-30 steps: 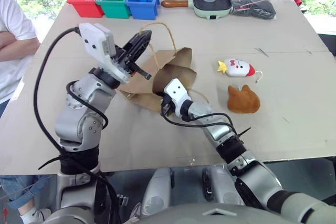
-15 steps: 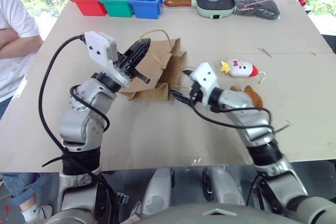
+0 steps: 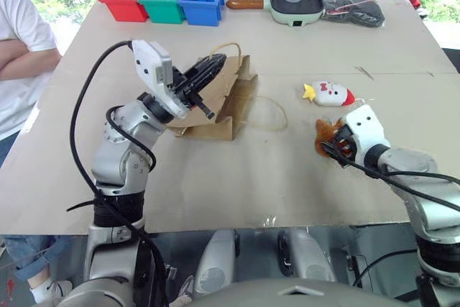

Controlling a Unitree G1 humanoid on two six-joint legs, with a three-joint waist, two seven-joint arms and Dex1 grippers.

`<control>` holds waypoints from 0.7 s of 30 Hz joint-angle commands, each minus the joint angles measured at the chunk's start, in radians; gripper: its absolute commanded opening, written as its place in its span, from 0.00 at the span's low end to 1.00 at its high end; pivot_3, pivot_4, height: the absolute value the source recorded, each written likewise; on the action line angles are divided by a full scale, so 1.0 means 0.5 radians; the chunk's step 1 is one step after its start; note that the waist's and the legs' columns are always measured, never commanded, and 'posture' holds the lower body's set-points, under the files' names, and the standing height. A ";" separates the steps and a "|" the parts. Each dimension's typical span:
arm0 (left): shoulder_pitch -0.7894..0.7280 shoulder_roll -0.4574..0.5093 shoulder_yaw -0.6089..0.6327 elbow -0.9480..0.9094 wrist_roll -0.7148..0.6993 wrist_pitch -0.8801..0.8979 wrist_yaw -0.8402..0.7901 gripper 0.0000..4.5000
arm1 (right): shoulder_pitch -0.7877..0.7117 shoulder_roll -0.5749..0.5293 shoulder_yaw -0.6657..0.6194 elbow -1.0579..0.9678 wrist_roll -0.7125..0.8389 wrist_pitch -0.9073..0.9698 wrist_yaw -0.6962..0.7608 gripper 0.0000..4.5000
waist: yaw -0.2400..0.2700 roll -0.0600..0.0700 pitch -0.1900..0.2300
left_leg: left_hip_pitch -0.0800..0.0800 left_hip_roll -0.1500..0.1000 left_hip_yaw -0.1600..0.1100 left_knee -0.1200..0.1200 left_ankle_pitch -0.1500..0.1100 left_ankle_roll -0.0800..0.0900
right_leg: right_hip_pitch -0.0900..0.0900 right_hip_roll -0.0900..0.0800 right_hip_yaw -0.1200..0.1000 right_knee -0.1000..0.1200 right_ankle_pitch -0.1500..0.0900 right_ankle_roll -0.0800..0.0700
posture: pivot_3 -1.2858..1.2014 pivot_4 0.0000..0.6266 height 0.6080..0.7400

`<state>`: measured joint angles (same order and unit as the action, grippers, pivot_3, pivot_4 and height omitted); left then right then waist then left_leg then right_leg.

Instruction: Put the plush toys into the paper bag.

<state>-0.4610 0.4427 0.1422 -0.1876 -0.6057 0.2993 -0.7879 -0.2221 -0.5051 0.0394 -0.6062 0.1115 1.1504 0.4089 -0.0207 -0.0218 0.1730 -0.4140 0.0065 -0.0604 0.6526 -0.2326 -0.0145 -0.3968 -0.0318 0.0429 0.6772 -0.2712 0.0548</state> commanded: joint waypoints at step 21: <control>-0.143 0.020 -0.037 -0.078 -0.425 0.340 -0.357 0.00 | -0.991 0.612 0.800 1.252 -0.039 -1.471 0.434 0.01 | -0.044 0.000 0.001 | 0.001 0.001 -0.003 0.000 0.000 0.000 | 0.000 0.001 -0.002 0.001 0.000 0.000 | 0.52 0.24 1.00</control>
<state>-0.5216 0.4537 0.1211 -0.1748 -0.7900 0.4616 -0.9685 -0.6748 -0.2278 0.4245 -0.0604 0.1184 0.5290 0.6091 -0.0428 -0.0217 0.1735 -0.4137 0.0070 -0.0620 0.6520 -0.2325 -0.0146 -0.3972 -0.0312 0.0415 0.6778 -0.2712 0.0546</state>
